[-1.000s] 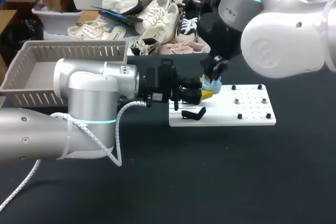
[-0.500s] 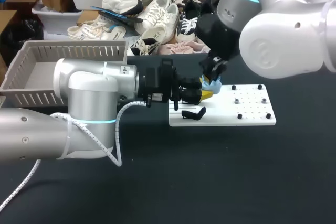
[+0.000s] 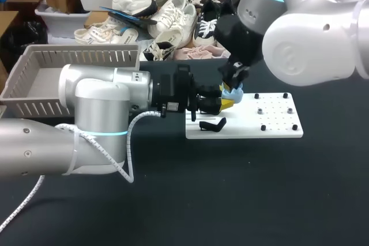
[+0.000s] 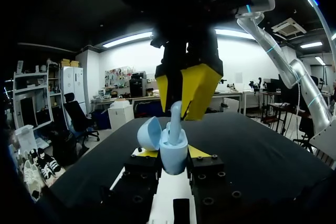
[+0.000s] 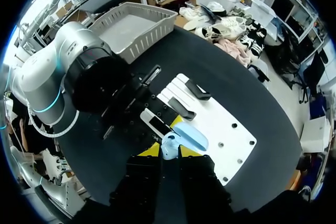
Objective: Pick up each earbud case from the left stands, insert the matching earbuds, close the lid, and place the case in the box.
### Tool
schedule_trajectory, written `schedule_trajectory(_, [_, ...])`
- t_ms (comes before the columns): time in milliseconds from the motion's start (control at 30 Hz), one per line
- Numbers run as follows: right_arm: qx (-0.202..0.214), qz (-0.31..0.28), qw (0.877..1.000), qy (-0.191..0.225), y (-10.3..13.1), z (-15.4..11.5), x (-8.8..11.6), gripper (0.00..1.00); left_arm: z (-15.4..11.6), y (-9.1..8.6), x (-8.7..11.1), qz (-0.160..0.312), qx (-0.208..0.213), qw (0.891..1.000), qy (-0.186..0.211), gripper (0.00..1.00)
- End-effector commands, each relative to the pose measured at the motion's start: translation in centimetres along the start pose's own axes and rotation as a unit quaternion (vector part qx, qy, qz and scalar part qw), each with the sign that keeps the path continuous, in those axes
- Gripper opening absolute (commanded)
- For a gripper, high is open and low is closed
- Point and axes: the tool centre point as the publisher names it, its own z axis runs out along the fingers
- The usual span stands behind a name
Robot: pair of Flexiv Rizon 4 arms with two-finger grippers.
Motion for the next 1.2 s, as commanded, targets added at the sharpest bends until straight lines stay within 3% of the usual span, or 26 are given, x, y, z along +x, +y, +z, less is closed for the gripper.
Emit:
schedule_trajectory(33, [0.002, 0.000, 1.000, 0.000, 0.10, 0.05, 0.13, 0.00, 0.04, 0.02, 0.06, 0.001, -0.001, 1.000, -0.002, 0.00])
schedule_trajectory(1200, [0.003, 0.005, 1.000, -0.003, -0.61, 0.06, -0.22, 0.00, 0.04, 0.02, 0.06, 0.001, -0.001, 1.000, -0.002, 0.00])
